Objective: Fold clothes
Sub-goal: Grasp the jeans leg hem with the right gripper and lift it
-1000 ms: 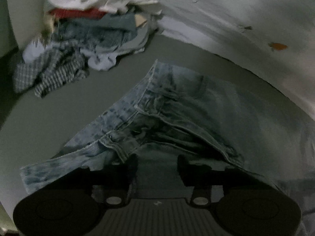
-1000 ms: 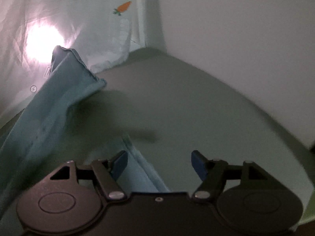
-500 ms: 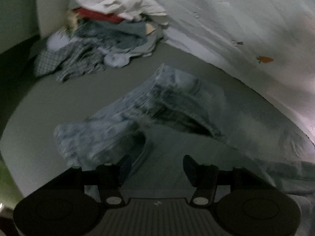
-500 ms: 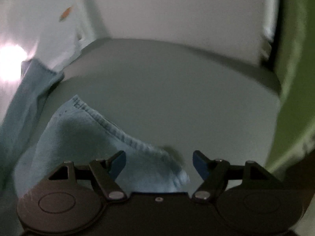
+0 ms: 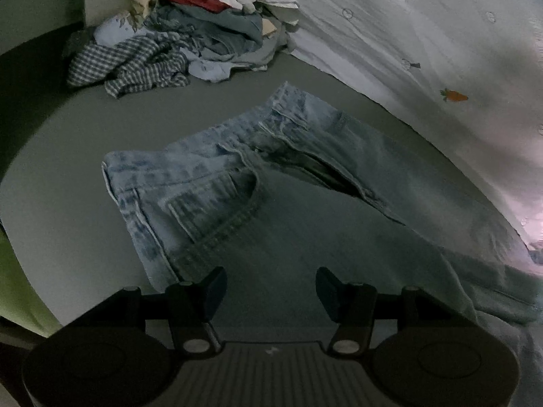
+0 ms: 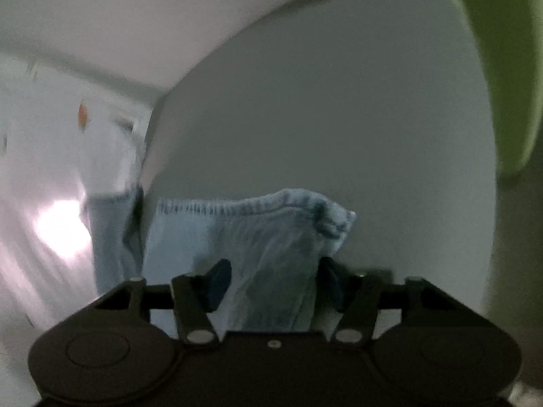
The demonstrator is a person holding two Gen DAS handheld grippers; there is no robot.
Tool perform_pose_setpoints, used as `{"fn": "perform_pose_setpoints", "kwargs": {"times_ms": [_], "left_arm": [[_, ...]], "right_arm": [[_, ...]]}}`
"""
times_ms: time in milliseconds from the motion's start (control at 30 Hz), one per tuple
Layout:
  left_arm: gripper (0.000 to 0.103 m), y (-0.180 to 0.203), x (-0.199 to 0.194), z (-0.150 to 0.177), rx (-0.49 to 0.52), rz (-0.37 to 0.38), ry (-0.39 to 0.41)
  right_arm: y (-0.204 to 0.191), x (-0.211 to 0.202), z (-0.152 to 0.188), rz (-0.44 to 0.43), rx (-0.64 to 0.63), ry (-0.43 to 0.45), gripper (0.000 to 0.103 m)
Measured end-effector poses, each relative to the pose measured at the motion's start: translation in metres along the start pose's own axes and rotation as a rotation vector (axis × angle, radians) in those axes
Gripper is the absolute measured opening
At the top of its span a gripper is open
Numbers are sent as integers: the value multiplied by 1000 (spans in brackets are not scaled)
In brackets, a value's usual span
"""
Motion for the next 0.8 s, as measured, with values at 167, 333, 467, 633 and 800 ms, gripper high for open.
{"fn": "perform_pose_setpoints", "kwargs": {"times_ms": [167, 333, 467, 633, 800], "left_arm": [[59, 8, 5, 2, 20, -4, -17], [59, 5, 1, -4, 55, -33, 4], [59, -6, 2, 2, 41, -52, -1], [59, -22, 9, 5, 9, -80, -35], [62, -21, 14, -4, -1, -71, -33]], "right_arm": [[-14, -12, -21, -52, 4, -24, 11], [-90, -89, -19, -166, -371, 179, 6], [-63, -88, -28, 26, -492, 239, 6], [-17, -33, -23, 393, -633, 180, 23], [-55, -46, -20, 404, -732, 309, 54]]}}
Point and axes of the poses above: each gripper's, at about its wrist camera, not at the fingertips, and x roughly the way its jaws point, y to its right, z to its underside, the point moved 8 cm from there along x, roughly the way its jaws point, and after that the axes turned 11 degrees about x, right-handed, at the moved point
